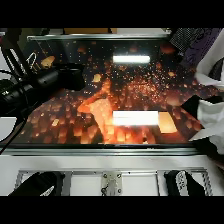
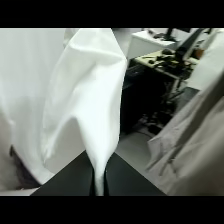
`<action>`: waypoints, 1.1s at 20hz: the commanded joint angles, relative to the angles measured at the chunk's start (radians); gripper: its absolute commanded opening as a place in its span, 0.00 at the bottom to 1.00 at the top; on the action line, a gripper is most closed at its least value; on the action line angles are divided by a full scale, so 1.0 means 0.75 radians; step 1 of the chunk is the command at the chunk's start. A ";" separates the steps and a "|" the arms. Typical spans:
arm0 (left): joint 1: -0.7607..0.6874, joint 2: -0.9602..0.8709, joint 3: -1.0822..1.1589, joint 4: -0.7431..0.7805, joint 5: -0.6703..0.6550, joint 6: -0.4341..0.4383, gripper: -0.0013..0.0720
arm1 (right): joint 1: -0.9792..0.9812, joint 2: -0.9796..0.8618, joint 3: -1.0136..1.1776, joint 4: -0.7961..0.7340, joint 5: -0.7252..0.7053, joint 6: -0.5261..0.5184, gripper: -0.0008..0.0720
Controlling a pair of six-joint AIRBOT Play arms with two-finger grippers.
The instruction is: Fold the clothes and pants, and hang the long-sleeved shirts on hangers.
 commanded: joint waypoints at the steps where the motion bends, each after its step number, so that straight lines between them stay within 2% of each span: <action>1: 0.002 0.001 -0.013 0.001 0.028 -0.001 0.04 | -0.191 -0.066 0.165 -0.047 -0.004 0.034 0.02; 4: 0.002 0.001 -0.013 0.001 0.028 -0.001 0.04 | -0.286 -0.143 0.330 -0.046 -0.005 0.035 0.02; 8: 0.002 0.001 -0.013 0.001 0.026 -0.001 0.04 | -0.320 -0.235 0.498 -0.046 -0.005 0.104 0.02; 17: 0.002 0.001 -0.013 0.001 0.013 -0.001 0.04 | -0.382 -0.247 0.511 -0.066 -0.005 0.105 0.02; 19: 0.002 0.001 -0.013 0.001 0.013 -0.001 0.04 | -0.411 -0.240 0.512 -0.067 -0.005 0.178 0.02; 22: 0.002 0.001 -0.013 0.001 0.013 -0.002 0.04 | -0.417 -0.213 0.512 -0.066 -0.026 0.203 0.02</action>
